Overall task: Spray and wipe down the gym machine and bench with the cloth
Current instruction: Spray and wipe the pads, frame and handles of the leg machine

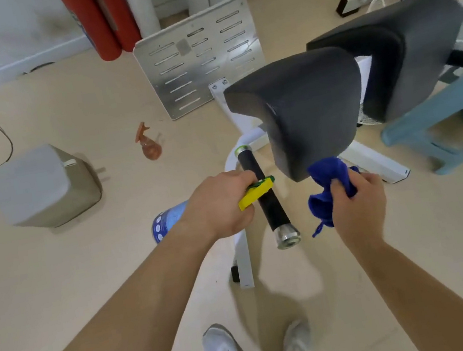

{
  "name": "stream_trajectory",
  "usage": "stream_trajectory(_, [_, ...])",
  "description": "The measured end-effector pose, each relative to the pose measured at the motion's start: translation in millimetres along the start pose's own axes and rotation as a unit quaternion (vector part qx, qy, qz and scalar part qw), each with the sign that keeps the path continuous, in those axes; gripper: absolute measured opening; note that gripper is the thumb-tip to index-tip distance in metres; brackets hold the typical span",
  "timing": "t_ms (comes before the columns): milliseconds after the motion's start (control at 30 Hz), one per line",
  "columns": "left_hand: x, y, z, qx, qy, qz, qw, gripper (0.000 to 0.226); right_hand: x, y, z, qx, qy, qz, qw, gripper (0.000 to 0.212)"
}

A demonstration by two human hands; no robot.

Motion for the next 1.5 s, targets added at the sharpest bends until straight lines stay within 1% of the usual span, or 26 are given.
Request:
stream_trajectory(133, [11,-12,-17,-0.010,-0.013,-0.004,1.000,0.030,-10,12,-3,-0.004,-0.006,-0.025,1.000,0.013])
stream_trajectory(200, [14,-16,-21,-0.018,-0.009,-0.006,1.000,0.026,-11,11,-2,-0.008,-0.005,-0.018,1.000,0.013])
stream_trajectory(300, [19,-22,-23,-0.027,-0.012,-0.001,1.000,0.010,-12,9,-1,-0.013,0.001,-0.013,1.000,0.013])
stream_trajectory(400, [22,-22,-25,-0.029,-0.024,0.007,0.999,0.011,-9,8,2,-0.015,0.011,-0.005,1.000,0.013])
stream_trajectory(500, [25,-18,-20,-0.053,-0.013,0.012,0.998,0.010,-3,8,3,-0.012,0.013,0.015,1.000,0.012])
stream_trajectory(633, [28,-13,-8,-0.097,0.017,0.008,0.995,0.022,20,10,5,-0.027,0.006,0.087,0.996,0.012])
stream_trajectory(767, [29,-12,-4,-0.105,0.045,0.014,0.993,0.009,48,11,10,-0.065,-0.004,0.155,0.986,0.014])
stream_trajectory(867, [32,-8,1,-0.134,0.098,0.019,0.986,0.014,78,9,18,-0.107,0.001,0.225,0.968,0.018])
stream_trajectory(967, [43,-1,9,-0.174,0.184,0.059,0.966,0.018,116,-2,16,-0.123,0.034,0.320,0.939,0.027])
stream_trajectory(1000, [46,2,11,-0.183,0.207,0.071,0.958,0.022,131,-7,11,-0.122,0.057,0.364,0.922,0.031])
stream_trajectory(1067, [52,5,13,-0.195,0.242,0.093,0.946,0.028,159,-21,-9,-0.094,0.141,0.461,0.871,0.036])
stream_trajectory(1100, [56,6,14,-0.199,0.258,0.103,0.940,0.030,169,-31,-25,-0.062,0.206,0.505,0.836,0.038])
stream_trajectory(1167, [61,8,15,-0.204,0.279,0.113,0.932,0.030,177,-45,-61,0.001,0.336,0.579,0.743,0.035])
stream_trajectory(1200, [64,9,15,-0.207,0.286,0.111,0.929,0.030,175,-50,-75,0.023,0.383,0.607,0.696,0.032])
stream_trajectory(1300, [70,14,15,-0.214,0.306,0.107,0.921,0.029,153,-51,-96,0.059,0.490,0.652,0.576,0.031])
stream_trajectory(1400, [76,22,11,-0.218,0.319,0.116,0.915,0.031,113,-31,-108,0.077,0.573,0.685,0.442,0.033])
stream_trajectory(1433, [77,24,9,-0.215,0.323,0.121,0.914,0.032,95,-23,-113,0.086,0.594,0.686,0.411,0.034])
stream_trajectory(1467, [79,27,7,-0.210,0.329,0.126,0.912,0.032,79,-18,-117,0.102,0.616,0.677,0.390,0.038])
stream_trajectory(1500, [83,30,5,-0.207,0.335,0.131,0.910,0.033,66,-14,-121,0.120,0.630,0.663,0.387,0.044])
Point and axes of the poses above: each hand's wrist, its own y-axis away from the middle knuckle, its own z-axis out of the back of the hand, x = y × z, the point moved 6 cm from there along -y, towards the middle knuckle, and after that the axes turned 6 degrees about z, right-handed, at the moved point
